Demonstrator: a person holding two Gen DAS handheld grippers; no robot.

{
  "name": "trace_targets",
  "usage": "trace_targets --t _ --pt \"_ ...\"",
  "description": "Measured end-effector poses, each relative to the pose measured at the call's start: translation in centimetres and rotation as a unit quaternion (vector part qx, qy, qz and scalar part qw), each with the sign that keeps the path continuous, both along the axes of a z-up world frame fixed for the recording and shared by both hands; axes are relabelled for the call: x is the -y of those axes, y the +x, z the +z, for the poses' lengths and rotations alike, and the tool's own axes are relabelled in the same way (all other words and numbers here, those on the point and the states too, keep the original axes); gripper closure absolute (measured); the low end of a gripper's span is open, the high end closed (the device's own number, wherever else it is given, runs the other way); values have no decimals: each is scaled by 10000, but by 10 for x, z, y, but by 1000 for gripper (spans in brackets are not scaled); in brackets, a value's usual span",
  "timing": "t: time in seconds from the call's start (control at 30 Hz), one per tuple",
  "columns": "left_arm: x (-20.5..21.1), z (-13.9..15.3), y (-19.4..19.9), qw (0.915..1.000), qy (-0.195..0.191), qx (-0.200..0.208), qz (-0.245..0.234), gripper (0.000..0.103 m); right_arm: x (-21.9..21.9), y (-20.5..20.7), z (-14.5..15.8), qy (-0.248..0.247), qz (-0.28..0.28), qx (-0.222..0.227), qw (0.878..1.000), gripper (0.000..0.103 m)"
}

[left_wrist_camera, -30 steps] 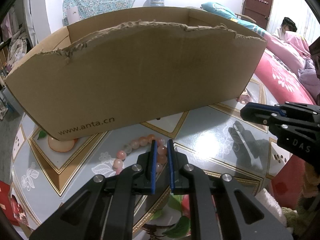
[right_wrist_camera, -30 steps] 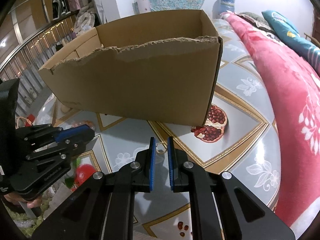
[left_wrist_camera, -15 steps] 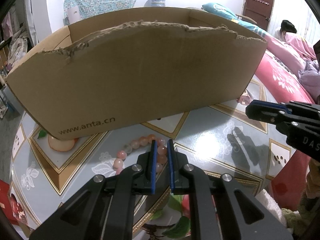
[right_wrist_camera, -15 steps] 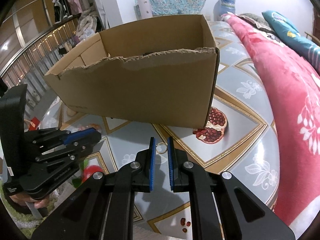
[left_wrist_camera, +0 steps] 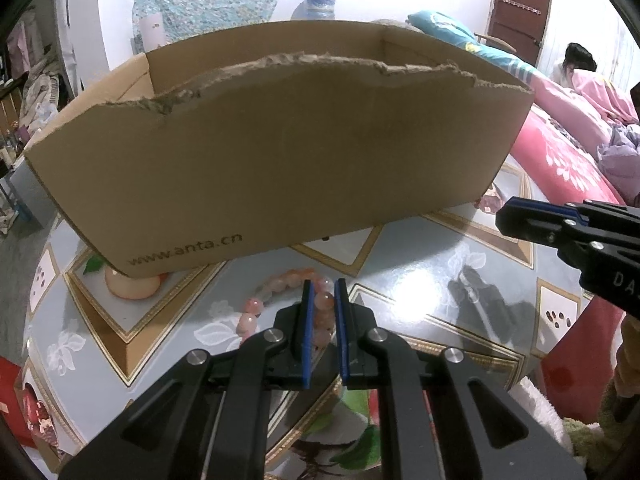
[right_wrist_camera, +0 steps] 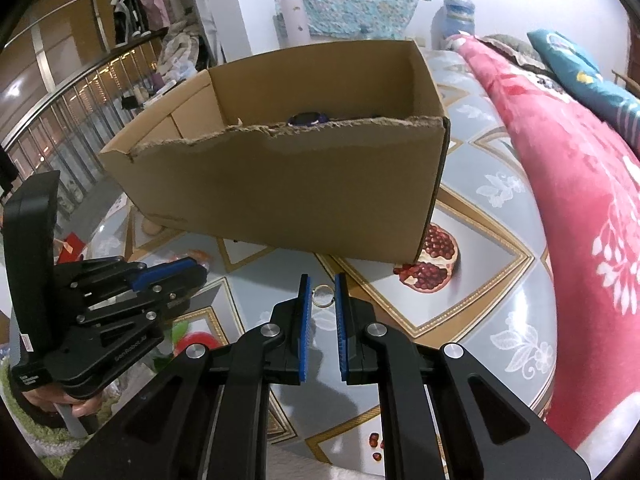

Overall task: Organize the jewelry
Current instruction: 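Carry the bracelet and ring into the box and open both grippers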

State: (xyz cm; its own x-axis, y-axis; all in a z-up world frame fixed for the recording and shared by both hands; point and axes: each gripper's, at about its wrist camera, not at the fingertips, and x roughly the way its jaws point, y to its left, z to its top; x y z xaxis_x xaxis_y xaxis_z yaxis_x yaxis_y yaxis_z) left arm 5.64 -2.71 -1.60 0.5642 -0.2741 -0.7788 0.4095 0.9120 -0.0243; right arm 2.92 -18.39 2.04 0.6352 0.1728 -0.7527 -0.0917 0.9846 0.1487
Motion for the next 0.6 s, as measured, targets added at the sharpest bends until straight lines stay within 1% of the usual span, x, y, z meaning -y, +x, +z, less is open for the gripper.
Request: trace_targets --t 0.1,0.23,0.37,0.47,0.6 --pt "-5 6 -2 9999 -116 59 58 94 -1 -2 5 36 30 44 10000 94" --pt "-20 25 -7 9984 -519 188 113 94 1 -3 15 224 62 134 9996 94" --pt "-37 48 -13 9952 -929 279 121 94 6 -6 36 459 116 349 9983 94" --pt "-47 68 -19 9910 -1297 333 23 94 9 -6 53 640 196 518 9964 94" --pt "-55 103 -28 9848 -1628 581 -142 94 12 0 81 740 331 815 9934 94"
